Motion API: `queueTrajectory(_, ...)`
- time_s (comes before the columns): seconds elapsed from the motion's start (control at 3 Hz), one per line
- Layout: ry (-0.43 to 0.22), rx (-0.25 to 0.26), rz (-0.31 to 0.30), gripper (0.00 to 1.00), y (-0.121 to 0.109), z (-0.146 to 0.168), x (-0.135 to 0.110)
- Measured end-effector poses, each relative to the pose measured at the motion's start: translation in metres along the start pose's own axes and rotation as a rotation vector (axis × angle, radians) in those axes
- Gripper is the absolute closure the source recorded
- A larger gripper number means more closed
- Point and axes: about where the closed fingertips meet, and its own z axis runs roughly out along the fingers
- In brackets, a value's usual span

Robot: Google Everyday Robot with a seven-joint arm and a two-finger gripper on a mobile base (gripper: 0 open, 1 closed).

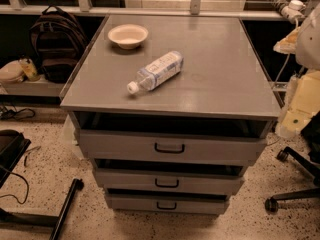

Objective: Open middle drawer

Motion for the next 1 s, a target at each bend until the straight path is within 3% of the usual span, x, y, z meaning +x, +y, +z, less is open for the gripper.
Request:
queueTrajectory(0.67,-0.018,-0.001,0.001,0.00,0.007,0.004,0.000)
queueTrajectory(1.0,-0.065,-0.023,0.009,0.00,0.030,0.028,0.001)
